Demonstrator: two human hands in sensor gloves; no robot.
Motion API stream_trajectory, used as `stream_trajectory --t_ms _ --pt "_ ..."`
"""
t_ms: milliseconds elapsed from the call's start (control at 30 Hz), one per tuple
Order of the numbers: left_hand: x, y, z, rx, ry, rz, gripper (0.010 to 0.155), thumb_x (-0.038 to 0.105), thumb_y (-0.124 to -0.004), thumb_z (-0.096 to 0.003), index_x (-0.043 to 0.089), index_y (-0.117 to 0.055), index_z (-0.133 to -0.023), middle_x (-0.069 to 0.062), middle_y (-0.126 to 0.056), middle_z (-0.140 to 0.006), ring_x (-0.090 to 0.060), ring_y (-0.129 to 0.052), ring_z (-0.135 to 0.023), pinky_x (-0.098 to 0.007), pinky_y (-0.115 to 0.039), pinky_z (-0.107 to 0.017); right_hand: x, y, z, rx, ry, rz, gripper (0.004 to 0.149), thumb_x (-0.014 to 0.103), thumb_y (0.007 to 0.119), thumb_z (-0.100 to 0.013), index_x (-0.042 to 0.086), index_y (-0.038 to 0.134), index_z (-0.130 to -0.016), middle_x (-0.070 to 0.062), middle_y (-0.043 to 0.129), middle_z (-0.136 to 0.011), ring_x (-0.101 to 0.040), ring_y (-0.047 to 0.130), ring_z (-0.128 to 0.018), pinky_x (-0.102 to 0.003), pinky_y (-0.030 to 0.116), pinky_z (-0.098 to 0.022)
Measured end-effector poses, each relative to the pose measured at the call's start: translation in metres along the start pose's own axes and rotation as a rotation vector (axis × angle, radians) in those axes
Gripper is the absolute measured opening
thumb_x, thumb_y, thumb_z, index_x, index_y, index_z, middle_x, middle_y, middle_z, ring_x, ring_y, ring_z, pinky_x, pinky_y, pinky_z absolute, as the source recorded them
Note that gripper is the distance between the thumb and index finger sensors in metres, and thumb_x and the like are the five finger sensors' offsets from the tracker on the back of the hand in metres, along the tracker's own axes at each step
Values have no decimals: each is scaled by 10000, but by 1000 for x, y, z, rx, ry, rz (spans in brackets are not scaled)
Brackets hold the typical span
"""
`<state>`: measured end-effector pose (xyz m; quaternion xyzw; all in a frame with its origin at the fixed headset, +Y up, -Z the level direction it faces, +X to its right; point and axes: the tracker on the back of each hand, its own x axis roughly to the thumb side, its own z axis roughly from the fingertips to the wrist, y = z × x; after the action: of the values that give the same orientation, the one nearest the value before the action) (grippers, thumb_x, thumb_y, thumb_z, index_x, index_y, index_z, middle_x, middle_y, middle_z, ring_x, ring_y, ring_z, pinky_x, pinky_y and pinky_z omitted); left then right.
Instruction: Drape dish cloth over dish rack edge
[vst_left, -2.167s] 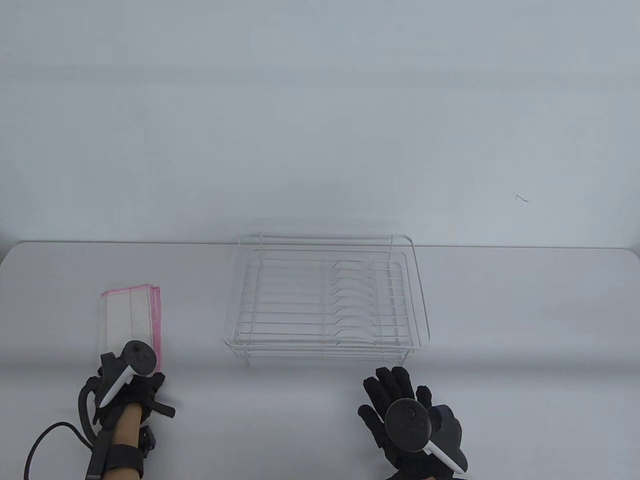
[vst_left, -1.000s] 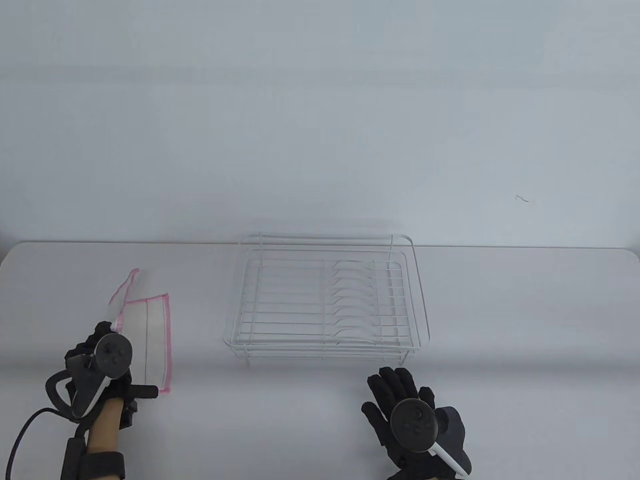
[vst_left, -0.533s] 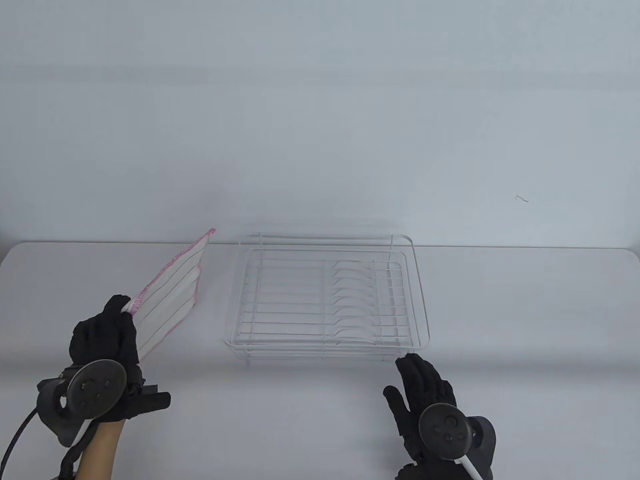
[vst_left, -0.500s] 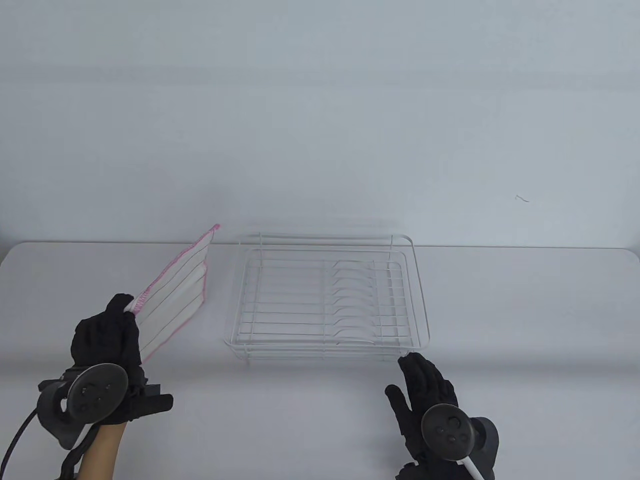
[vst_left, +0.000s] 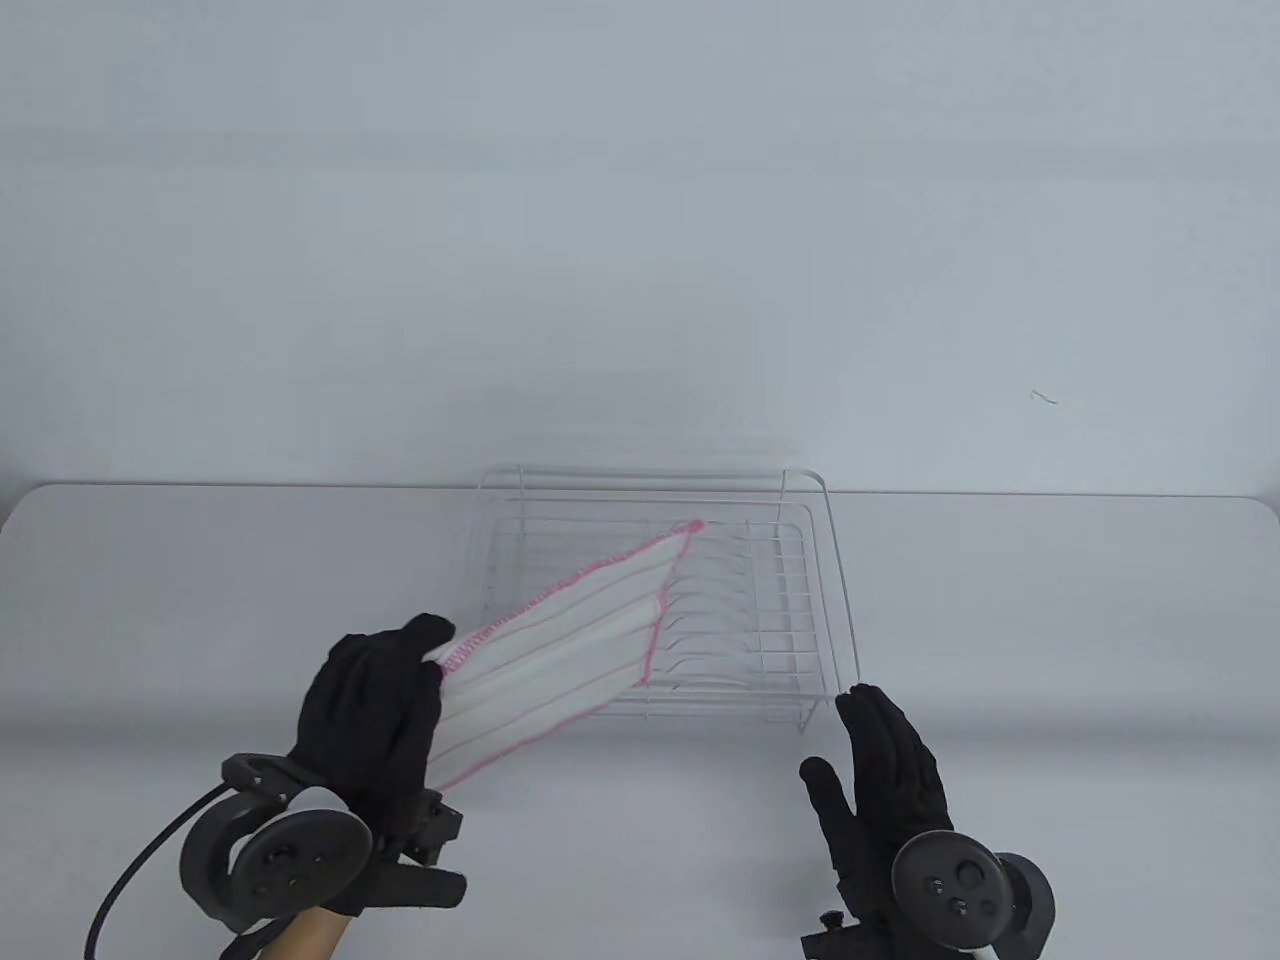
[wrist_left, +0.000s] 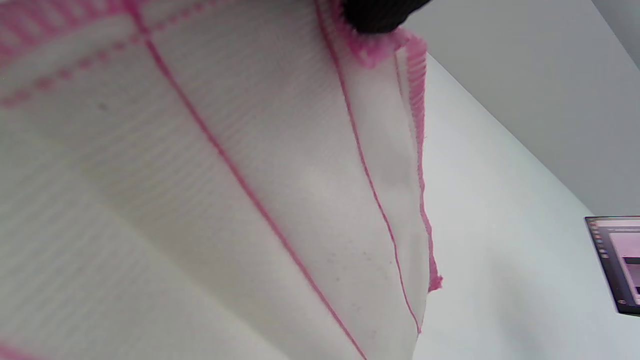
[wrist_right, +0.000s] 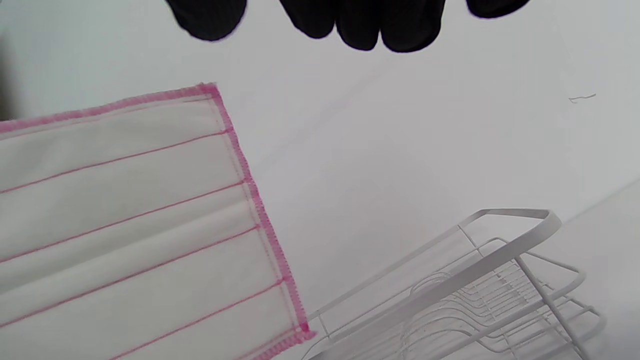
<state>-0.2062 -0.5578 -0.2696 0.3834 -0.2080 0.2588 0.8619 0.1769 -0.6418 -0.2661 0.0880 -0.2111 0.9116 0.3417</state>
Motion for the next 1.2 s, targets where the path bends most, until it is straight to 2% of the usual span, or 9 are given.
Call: stream_trajectory --t_ms 267,367,433,567,667,1000,1200 --pt "3 -40 31 -91 -53 241 429 287 -588 -612 121 -728 -983 -147 -932 -796 -393 -922 -755 -639 -662 -633 -8 -5 -1 7 7 -106 717 494 566 -634 113 249 -1152 -168 284 -1211 -412 349 -1136 -677 298 -755" --pt "-2 -51 41 -132 -81 341 428 291 -590 -613 136 -729 -987 -145 -928 -807 -394 -916 -769 -644 -654 -642 -12 -4 -2 26 16 -201 715 495 586 -629 114 275 -1147 -167 302 -1209 -407 376 -1133 -673 316 -756" --pt "-4 -57 48 -152 -53 390 428 289 -592 -613 136 -731 -987 -152 -924 -814 -402 -907 -777 -651 -644 -646 -15 -2 -3 67 10 -266 702 488 609 -625 122 314 -1146 -155 374 -1199 -384 472 -1113 -658 372 -755" --pt "-6 -67 57 -148 -44 384 428 292 -591 -612 139 -729 -988 -152 -922 -820 -403 -906 -782 -654 -642 -645 -21 1 -5 68 -3 -335 504 431 658 -613 182 583 -1046 -86 697 -1054 -278 776 -932 -563 574 -710" --pt "-10 -72 63 -139 -38 357 431 291 -590 -611 135 -725 -990 -155 -920 -825 -407 -902 -787 -659 -637 -642 -23 2 -5 35 -10 -337 365 364 664 -614 217 705 -945 -47 829 -921 -224 876 -793 -502 657 -659" --pt "-18 -76 71 -165 -32 280 434 280 -611 -607 117 -720 -995 -166 -913 -843 -421 -888 -803 -672 -618 -642 -19 7 -2 -20 -43 -265 348 346 663 -602 225 718 -923 -34 853 -868 -194 894 -725 -460 696 -620" --pt "-20 -76 63 -201 -53 136 427 283 -676 -593 109 -720 -981 -134 -921 -786 -377 -909 -753 -666 -622 -644 -15 10 -4 -48 -32 -202 348 345 652 -610 219 712 -928 -41 848 -866 -193 900 -705 -419 738 -563"
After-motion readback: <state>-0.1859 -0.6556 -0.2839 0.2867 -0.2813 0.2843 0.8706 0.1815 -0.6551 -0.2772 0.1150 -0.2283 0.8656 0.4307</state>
